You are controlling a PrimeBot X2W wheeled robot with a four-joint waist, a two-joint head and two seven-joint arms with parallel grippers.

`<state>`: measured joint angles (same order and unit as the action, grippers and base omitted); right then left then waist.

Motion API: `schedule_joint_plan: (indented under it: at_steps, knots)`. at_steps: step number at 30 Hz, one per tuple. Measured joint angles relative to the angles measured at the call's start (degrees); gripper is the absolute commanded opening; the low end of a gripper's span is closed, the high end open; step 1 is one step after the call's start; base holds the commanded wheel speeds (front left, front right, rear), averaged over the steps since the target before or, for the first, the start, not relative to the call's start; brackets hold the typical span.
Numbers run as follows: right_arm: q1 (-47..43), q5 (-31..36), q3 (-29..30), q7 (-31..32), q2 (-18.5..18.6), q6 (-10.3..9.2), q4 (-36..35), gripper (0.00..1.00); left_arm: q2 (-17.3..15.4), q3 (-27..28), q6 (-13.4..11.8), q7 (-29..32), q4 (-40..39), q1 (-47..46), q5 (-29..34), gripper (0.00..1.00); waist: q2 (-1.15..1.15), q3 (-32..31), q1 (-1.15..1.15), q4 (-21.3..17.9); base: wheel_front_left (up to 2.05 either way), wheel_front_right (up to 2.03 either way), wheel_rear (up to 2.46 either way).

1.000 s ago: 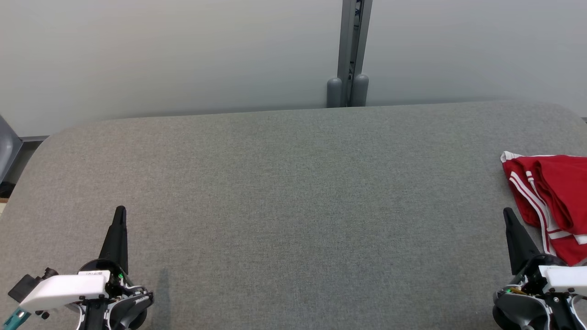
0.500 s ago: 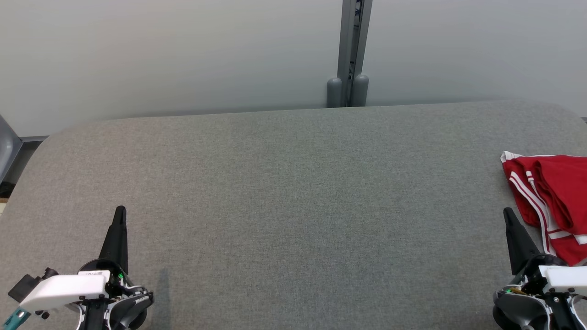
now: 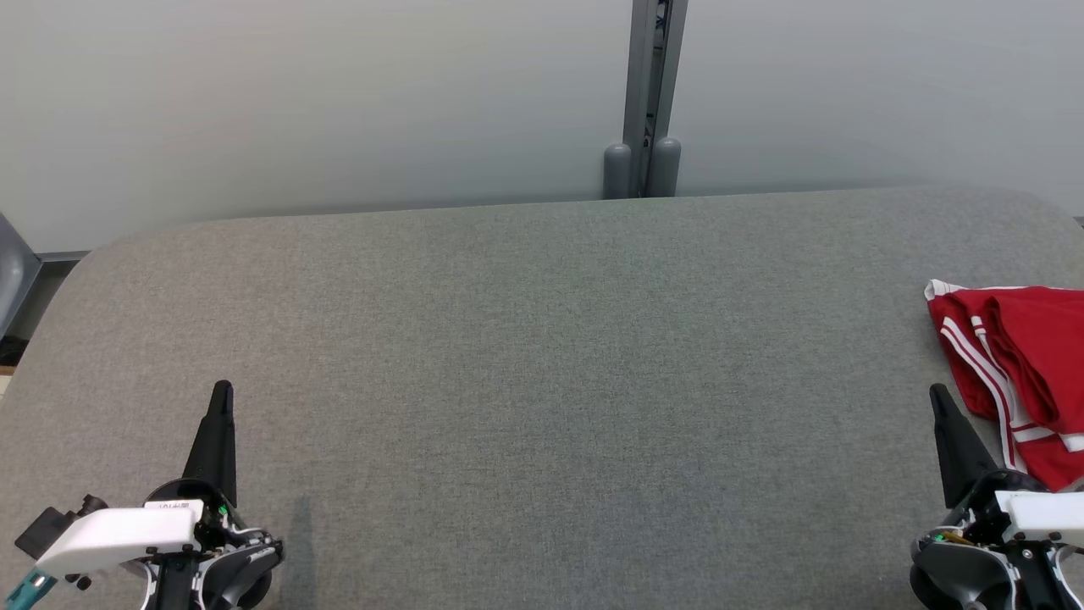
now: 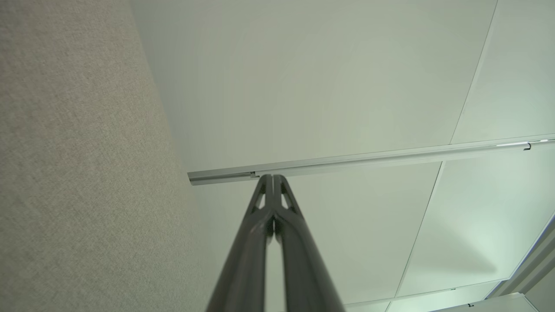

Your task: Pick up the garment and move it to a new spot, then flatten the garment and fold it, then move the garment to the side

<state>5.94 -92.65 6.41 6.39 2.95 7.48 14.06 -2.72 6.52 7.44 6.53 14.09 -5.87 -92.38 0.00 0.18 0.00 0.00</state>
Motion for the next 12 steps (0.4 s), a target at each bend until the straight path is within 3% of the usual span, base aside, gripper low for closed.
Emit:
schedule_joint_plan:
  at_steps: [12]
  knots:
    - [0.0, 0.01, 0.02, 0.09, -0.02, 0.0, 0.0, 0.0, 0.0, 0.0, 0.0, 0.0, 0.0, 0.0, 0.0, 0.0, 0.0, 0.0, 0.0, 0.0, 0.0, 0.0, 0.0]
